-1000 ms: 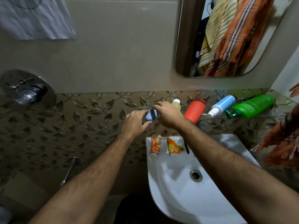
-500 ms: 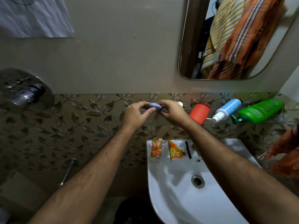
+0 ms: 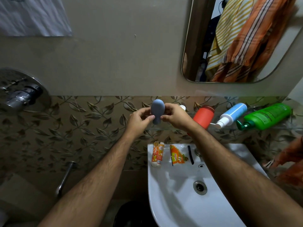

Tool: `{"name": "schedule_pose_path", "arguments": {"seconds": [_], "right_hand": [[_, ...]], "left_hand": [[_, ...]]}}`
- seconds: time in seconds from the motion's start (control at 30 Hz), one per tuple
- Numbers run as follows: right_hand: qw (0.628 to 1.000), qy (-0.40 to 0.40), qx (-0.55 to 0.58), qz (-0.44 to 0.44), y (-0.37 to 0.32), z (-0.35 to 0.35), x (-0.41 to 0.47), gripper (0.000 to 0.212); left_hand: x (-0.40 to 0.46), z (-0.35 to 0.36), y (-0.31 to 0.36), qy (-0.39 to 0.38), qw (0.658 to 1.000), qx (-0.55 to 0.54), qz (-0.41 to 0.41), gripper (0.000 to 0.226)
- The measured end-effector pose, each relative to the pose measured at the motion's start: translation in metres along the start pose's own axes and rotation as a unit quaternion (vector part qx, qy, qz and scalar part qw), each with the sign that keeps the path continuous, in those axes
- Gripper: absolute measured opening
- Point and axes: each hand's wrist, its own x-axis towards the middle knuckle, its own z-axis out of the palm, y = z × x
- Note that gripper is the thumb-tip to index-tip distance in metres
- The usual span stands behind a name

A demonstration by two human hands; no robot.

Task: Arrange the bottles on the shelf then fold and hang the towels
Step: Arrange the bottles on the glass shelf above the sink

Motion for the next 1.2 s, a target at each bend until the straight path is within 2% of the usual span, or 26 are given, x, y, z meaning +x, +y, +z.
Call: {"name": "schedule_pose_path", "arguments": {"seconds": [0.27, 0.6, 0.7, 0.73, 0.8, 0.87, 0.9, 1.03, 1.13, 1.2], "right_hand": [[1.0, 0.0, 0.0, -0.006, -0.007, 0.009, 0.001, 0.042], [1.0, -0.001, 0.008, 0.002, -0.007, 0.011, 0.0, 0.042], [1.0, 0.003, -0.005, 0.001, -0.007, 0.011, 0.0, 0.042], [1.0, 0.012, -0.013, -0.001, -0.006, 0.011, 0.0, 0.041], [0.998, 0.053, -0.031, -0.01, -0.005, 0.007, -0.001, 0.04], [0.992, 0.107, -0.061, -0.027, -0.002, -0.002, -0.004, 0.039], [0.988, 0.128, -0.077, -0.034, 0.0, -0.007, -0.005, 0.038], [0.975, 0.166, -0.148, -0.024, 0.01, -0.033, -0.007, 0.035], [0.967, 0.147, -0.21, 0.009, 0.017, -0.047, -0.008, 0.035], [0.956, 0.118, -0.266, 0.022, 0.02, -0.05, -0.011, 0.033]], "left_hand": [[-0.007, -0.005, 0.001, 0.03, 1.0, -0.001, 0.008, 0.027], [-0.01, -0.005, 0.004, 0.026, 1.0, 0.0, -0.011, 0.028], [-0.011, -0.005, 0.005, 0.023, 1.0, 0.007, -0.01, 0.035], [-0.012, -0.004, 0.006, 0.036, 0.999, 0.011, -0.004, 0.039], [-0.018, -0.005, 0.006, 0.116, 0.992, 0.031, 0.034, 0.039], [-0.026, -0.003, 0.01, 0.208, 0.97, 0.068, 0.105, 0.029], [-0.031, -0.001, 0.014, 0.219, 0.962, 0.085, 0.139, 0.024], [-0.042, 0.029, 0.033, 0.107, 0.954, 0.161, 0.23, 0.02], [-0.048, 0.054, 0.043, 0.046, 0.949, 0.205, 0.234, 0.032], [-0.049, 0.066, 0.046, 0.026, 0.949, 0.238, 0.206, 0.044]]}}
